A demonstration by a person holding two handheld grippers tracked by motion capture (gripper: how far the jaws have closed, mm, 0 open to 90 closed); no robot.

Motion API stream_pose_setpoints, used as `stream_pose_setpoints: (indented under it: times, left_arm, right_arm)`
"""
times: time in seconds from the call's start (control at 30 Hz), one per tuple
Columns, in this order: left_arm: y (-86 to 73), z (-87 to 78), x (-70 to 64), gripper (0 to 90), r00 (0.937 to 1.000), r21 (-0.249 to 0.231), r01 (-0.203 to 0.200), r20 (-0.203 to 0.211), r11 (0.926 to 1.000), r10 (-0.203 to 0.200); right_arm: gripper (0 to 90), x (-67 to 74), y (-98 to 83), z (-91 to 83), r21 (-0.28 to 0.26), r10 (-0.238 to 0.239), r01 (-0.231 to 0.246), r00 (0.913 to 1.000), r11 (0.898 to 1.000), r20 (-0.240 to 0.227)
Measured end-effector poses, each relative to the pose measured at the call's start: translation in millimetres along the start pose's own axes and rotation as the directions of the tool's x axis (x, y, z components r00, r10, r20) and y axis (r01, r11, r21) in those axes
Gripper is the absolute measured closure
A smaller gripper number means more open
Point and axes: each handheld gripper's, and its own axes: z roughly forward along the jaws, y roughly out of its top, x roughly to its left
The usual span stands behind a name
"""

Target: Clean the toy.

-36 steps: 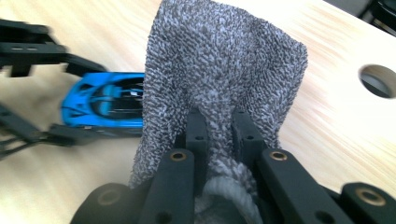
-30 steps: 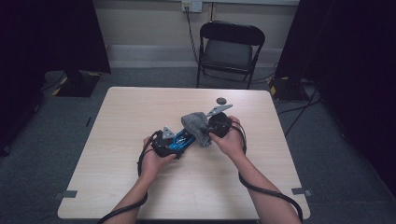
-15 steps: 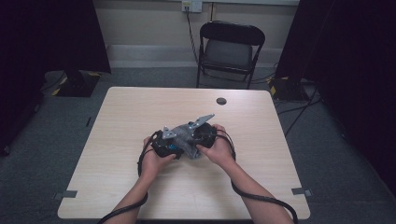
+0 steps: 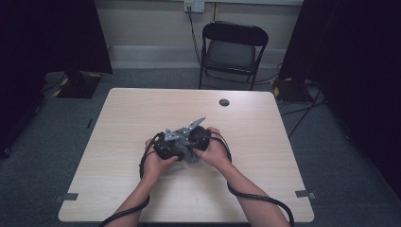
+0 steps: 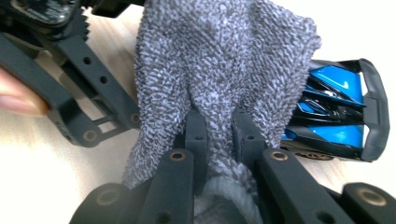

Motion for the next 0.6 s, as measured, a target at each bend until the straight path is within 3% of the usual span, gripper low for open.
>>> stream_pose_setpoints:
  times: [0.37, 0.6]
  left_arm:
    - [0.0, 0.0, 0.0, 25.6, 1.0000, 0.000, 0.000, 0.000, 1.0000, 0.000]
    - [0.1, 0.0, 0.1, 25.6, 1.0000, 0.000, -0.001, 0.000, 1.0000, 0.001]
  right_arm:
    - [79.7, -24.0, -3.9, -7.1, 0.018, 0.076, -0.077, 0.9946, 0.997, 0.070]
    - [79.7, -43.0, -11.5, -10.2, 0.016, 0.131, -0.132, 0.9881, 0.991, 0.081]
